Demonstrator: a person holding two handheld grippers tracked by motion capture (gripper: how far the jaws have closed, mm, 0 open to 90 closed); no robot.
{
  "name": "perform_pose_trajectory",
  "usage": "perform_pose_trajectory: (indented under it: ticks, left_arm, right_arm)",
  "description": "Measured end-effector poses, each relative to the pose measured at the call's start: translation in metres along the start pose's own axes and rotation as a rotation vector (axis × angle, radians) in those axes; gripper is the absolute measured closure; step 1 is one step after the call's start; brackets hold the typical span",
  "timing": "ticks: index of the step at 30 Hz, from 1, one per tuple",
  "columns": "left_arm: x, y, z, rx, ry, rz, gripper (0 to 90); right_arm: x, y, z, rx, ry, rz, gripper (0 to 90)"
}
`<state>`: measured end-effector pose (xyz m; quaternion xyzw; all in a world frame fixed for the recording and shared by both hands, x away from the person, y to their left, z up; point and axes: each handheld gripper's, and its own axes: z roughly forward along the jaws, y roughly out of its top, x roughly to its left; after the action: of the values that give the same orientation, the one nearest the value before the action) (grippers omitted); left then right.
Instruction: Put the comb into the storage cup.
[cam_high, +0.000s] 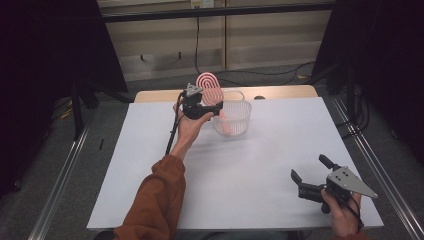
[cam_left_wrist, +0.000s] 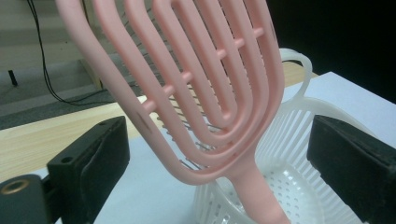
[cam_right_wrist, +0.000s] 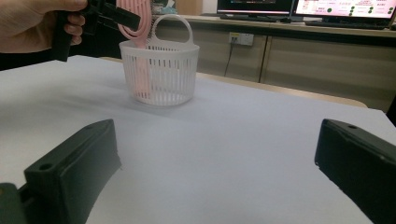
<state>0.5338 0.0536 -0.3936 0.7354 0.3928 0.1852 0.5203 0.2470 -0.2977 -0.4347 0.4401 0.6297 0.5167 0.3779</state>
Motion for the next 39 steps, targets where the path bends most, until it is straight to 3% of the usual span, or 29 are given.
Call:
perform_pose_trajectory:
  ticks: [6, 8, 10, 13, 15, 24, 26, 28, 30, 35, 39]
  left_arm:
    - [0.002, -0.004, -0.005, -0.027, -0.036, 0.000, 3.0]
    - [0.002, -0.005, -0.007, -0.025, -0.016, 0.026, 3.0]
    - [0.004, -0.006, -0.008, -0.041, -0.033, 0.009, 2.7]
    - [0.003, -0.005, -0.011, -0.031, -0.002, 0.052, 2.7]
    - [0.001, -0.004, -0.015, -0.041, -0.007, 0.049, 2.8]
    - [0.005, -0.009, -0.025, -0.122, -0.001, 0.081, 2.6]
    - [0.007, -0.010, -0.026, -0.135, -0.002, 0.072, 2.7]
    - [0.011, -0.011, -0.027, -0.160, -0.020, 0.021, 2.9]
    - [0.013, -0.012, -0.028, -0.175, -0.008, 0.014, 3.0]
    - [0.015, -0.013, -0.034, -0.182, -0.004, 0.032, 2.9]
    - [0.013, -0.011, -0.044, -0.212, -0.006, 0.085, 1.0]
  right_arm:
    - [0.000, 0.000, 0.000, -0.001, -0.001, 0.001, 0.0]
    - [0.000, 0.000, 0.000, -0.002, -0.001, -0.001, 0.0]
    - [0.000, 0.000, 0.000, -0.003, -0.002, 0.000, 0.0]
    - [0.000, 0.000, 0.000, -0.004, -0.002, 0.002, 0.0]
    - [0.000, 0.000, 0.000, -0.006, -0.005, 0.001, 0.0]
    - [-0.001, -0.001, 0.001, -0.003, -0.008, 0.004, 0.0]
    - [-0.002, -0.001, 0.001, 0.000, -0.011, 0.010, 0.0]
    - [-0.002, -0.001, 0.002, -0.002, -0.008, 0.009, 0.0]
    - [-0.003, -0.002, 0.002, 0.005, -0.007, 0.007, 0.0]
    - [-0.005, -0.002, 0.003, 0.003, -0.011, 0.012, 0.0]
    - [-0.004, -0.002, 0.004, 0.001, -0.009, 0.015, 0.0]
